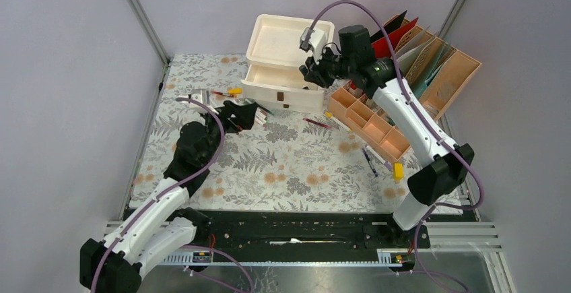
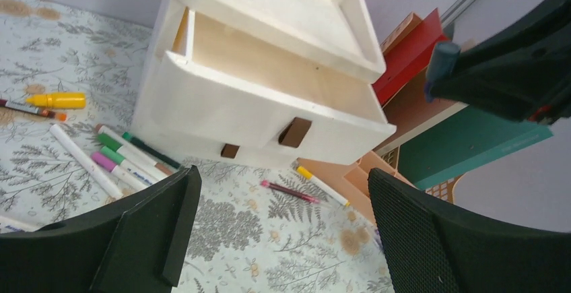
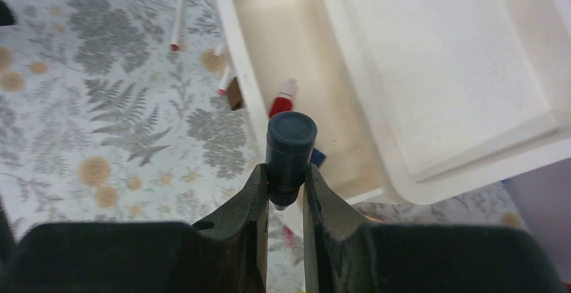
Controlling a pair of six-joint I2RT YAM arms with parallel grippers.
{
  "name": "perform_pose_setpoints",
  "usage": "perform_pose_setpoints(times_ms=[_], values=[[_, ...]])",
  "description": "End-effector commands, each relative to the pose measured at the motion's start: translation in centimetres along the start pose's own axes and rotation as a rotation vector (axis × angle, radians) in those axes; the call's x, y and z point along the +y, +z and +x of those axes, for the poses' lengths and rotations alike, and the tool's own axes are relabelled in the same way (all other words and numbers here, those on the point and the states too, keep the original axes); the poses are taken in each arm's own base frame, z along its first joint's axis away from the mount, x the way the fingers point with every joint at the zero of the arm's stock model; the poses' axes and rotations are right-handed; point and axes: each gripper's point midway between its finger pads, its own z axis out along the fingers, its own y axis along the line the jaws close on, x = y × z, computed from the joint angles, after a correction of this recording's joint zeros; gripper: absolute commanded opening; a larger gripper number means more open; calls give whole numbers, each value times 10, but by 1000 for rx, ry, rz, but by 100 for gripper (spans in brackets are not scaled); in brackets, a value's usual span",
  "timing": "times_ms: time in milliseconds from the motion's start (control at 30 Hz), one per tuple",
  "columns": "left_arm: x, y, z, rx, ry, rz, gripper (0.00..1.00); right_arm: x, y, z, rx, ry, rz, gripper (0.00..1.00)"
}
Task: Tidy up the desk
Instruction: Place the stationery in the drawer.
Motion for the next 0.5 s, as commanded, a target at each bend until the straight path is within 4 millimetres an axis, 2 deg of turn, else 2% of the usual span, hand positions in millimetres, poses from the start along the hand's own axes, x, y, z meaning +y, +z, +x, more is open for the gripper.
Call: perform_pose_setpoints(times_ms=[0,233,333,367,467], values=[[6,-1,14,59,-9,40,99,-33,6,4,74,-116,119,0],[25,-3,18,62,-24,1,99,-41,25,20,123,-100,122,16],[29,-3,17,62,-28,-1,99,-41,29,26,138,-78,125,36],[30,-3,17,61,-29,-2,99,-40,30,26,139,-69,125,46],[28,-2,15,59,-47,21,99,-33,26,17,118,-30,96,64]])
